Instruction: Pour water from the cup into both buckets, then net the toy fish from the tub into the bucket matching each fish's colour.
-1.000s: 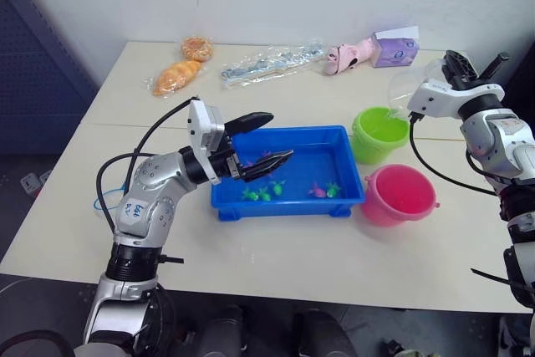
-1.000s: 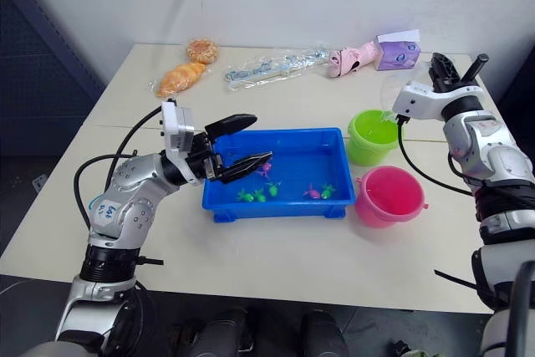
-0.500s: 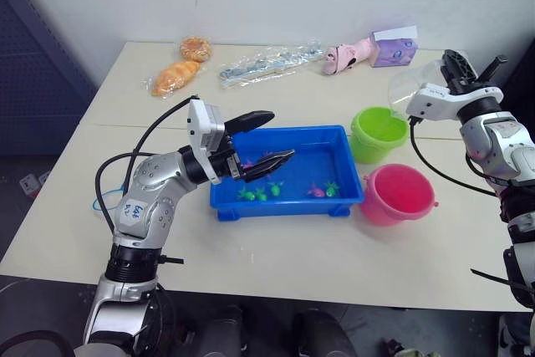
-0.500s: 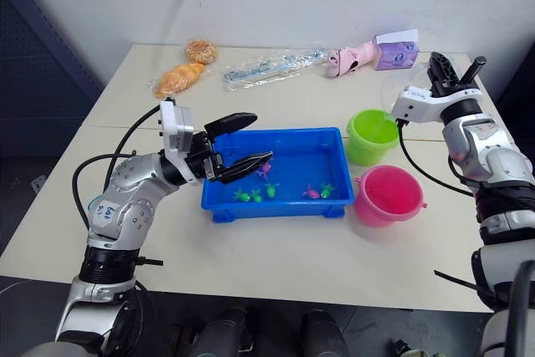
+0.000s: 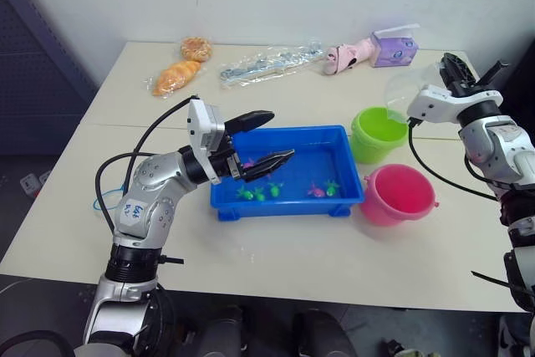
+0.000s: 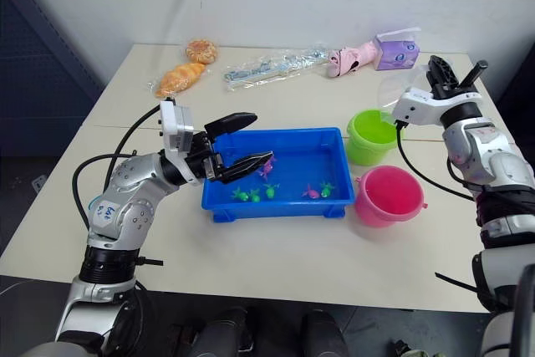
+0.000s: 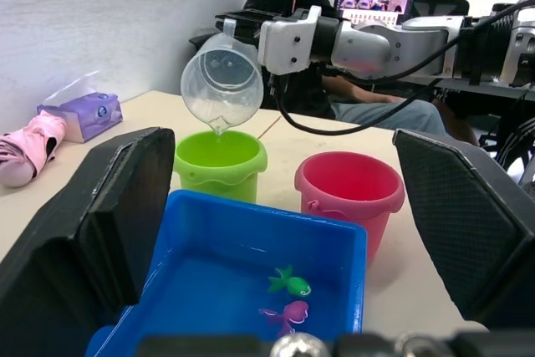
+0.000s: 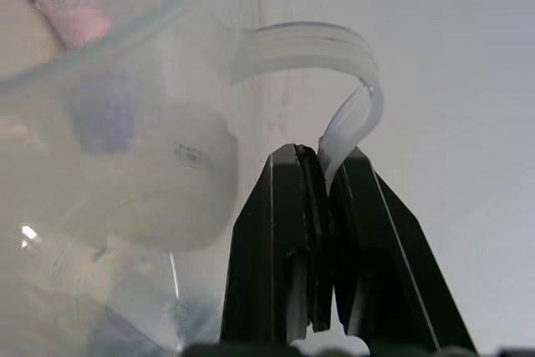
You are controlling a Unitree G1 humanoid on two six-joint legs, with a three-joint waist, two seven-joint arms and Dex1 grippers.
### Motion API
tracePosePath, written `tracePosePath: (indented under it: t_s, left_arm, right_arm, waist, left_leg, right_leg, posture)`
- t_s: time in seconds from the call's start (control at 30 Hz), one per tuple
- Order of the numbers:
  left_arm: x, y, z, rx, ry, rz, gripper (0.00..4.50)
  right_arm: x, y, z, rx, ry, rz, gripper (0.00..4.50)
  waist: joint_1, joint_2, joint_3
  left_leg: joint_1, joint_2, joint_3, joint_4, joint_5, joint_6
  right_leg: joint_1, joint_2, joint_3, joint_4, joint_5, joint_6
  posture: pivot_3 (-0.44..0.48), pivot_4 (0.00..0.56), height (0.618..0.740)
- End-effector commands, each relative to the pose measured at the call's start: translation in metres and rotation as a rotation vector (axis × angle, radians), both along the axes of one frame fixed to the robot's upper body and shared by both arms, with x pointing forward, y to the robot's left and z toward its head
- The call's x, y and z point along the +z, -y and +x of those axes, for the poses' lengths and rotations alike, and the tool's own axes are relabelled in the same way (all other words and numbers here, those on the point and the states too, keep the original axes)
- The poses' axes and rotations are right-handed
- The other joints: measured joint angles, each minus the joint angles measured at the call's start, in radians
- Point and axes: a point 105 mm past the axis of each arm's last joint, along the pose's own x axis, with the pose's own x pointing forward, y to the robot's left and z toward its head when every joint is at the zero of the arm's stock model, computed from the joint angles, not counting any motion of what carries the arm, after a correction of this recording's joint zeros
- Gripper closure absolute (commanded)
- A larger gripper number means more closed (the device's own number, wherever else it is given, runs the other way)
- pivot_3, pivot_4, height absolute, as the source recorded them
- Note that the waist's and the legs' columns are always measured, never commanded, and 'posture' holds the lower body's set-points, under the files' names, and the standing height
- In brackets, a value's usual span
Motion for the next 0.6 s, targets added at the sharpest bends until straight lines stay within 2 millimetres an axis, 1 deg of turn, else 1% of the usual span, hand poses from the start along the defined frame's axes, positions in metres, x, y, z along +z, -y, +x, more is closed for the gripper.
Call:
tracePosePath:
  t_s: [0.03, 0.07, 0.1, 0.13, 0.27, 0.3, 0.37, 0.4, 0.47, 0.5, 0.53, 0.6]
  left_arm:
    - [0.007, 0.002, -0.007, -0.016, 0.029, -0.013, 0.0]
    - [0.007, 0.003, -0.007, -0.017, 0.028, -0.013, 0.0]
    - [0.006, 0.003, -0.007, -0.02, 0.026, -0.012, 0.0]
    - [0.006, 0.003, -0.007, -0.022, 0.025, -0.011, 0.0]
    - [0.006, 0.003, -0.008, -0.032, 0.02, -0.009, 0.0]
    - [0.006, 0.003, -0.008, -0.032, 0.021, -0.008, 0.0]
    - [0.007, 0.002, -0.008, -0.032, 0.023, -0.008, 0.0]
    - [0.008, 0.002, -0.008, -0.031, 0.024, -0.008, 0.0]
    - [0.008, 0.001, -0.008, -0.031, 0.026, -0.007, 0.0]
    - [0.009, 0.001, -0.008, -0.031, 0.027, -0.007, 0.0]
    - [0.009, 0.001, -0.008, -0.031, 0.028, -0.007, 0.0]
    - [0.009, 0.001, -0.008, -0.034, 0.029, -0.006, 0.0]
  right_arm:
    - [0.017, 0.005, -0.008, 0.056, 0.03, 0.196, 4.48]
    - [0.016, 0.01, -0.008, 0.049, 0.017, 0.251, 4.48]
    - [0.015, 0.019, -0.009, 0.044, -0.003, 0.373, 4.48]
    - [0.014, 0.025, -0.01, 0.047, -0.018, 0.457, 4.48]
    - [0.021, 0.058, -0.024, 0.053, 0.004, 0.883, 4.48]
    - [0.018, 0.066, -0.028, 0.062, -0.004, 1.01, 4.48]
    - [0.012, 0.075, -0.037, 0.079, -0.018, 1.18, 4.48]
    - [0.01, 0.078, -0.042, 0.082, -0.022, 1.236, 4.48]
    - [-0.001, 0.087, -0.056, 0.057, -0.02, 1.401, 4.48]
    - [-0.011, 0.093, -0.064, 0.013, -0.027, 1.46, 4.48]
    - [-0.018, 0.096, -0.071, -0.021, -0.033, 1.496, 4.48]
    - [-0.036, 0.11, -0.087, -0.143, 0.013, 1.519, 4.48]
  waist:
    - [-0.001, 0.0, 0.0]
    - [-0.001, 0.0, 0.0]
    - [-0.001, 0.0, 0.0]
    - [0.0, 0.0, 0.0]
    - [0.003, 0.0, 0.0]
    - [0.003, 0.0, 0.0]
    - [0.004, 0.0, 0.0]
    - [0.005, 0.0, 0.0]
    - [0.008, 0.0, 0.0]
    - [0.008, 0.0, 0.0]
    - [0.008, 0.0, 0.0]
    - [0.008, 0.0, 0.0]
  left_leg:
    - [0.0, 0.0, 0.0, 0.0, 0.0, 0.0]
    - [0.0, 0.0, 0.0, 0.0, 0.0, 0.0]
    - [0.0, 0.0, 0.0, 0.001, 0.0, 0.0]
    - [0.0, 0.0, 0.0, 0.001, 0.0, 0.0]
    - [0.0, 0.0, -0.001, 0.002, 0.0, 0.001]
    - [0.0, 0.0, -0.001, 0.002, 0.0, 0.001]
    - [0.0, 0.0, -0.001, 0.001, 0.0, 0.001]
    - [0.0, 0.0, -0.001, 0.001, 0.0, 0.001]
    - [0.0, 0.0, -0.003, 0.001, 0.0, 0.001]
    - [0.0, 0.0, -0.003, 0.001, 0.0, 0.001]
    - [0.0, 0.0, -0.003, 0.001, 0.0, 0.001]
    - [0.0, 0.0, -0.003, 0.001, 0.0, 0.001]
  right_leg:
    - [0.0, 0.0, 0.0, 0.0, 0.0, 0.0]
    - [0.0, 0.0, 0.0, 0.0, 0.0, 0.0]
    - [0.0, 0.0, 0.0, 0.0, 0.0, 0.0]
    - [0.0, 0.0, 0.0, 0.001, 0.0, 0.0]
    - [0.001, 0.0, -0.001, 0.001, 0.0, 0.0]
    - [0.001, 0.0, -0.001, 0.001, 0.0, 0.0]
    - [0.001, 0.0, -0.001, 0.0, 0.0, 0.0]
    - [0.002, 0.0, -0.001, 0.0, 0.0, 0.0]
    - [0.002, 0.0, -0.002, 0.0, 0.0, 0.0]
    - [0.003, 0.0, -0.003, 0.0, 0.0, 0.0]
    - [0.003, -0.001, -0.003, 0.0, 0.0, 0.0]
    - [0.003, -0.001, -0.003, 0.0, 0.0, 0.0]
  posture:
    - [0.0, 0.15, 0.74]
    - [0.0, 0.15, 0.74]
    - [0.0, 0.15, 0.74]
    - [0.0, 0.15, 0.74]
    - [0.0, 0.15, 0.74]
    - [0.0, 0.15, 0.74]
    - [0.0, 0.15, 0.74]
    - [0.0, 0.15, 0.74]
    - [0.0, 0.15, 0.74]
    - [0.0, 0.15, 0.74]
    - [0.0, 0.15, 0.74]
    - [0.0, 0.15, 0.74]
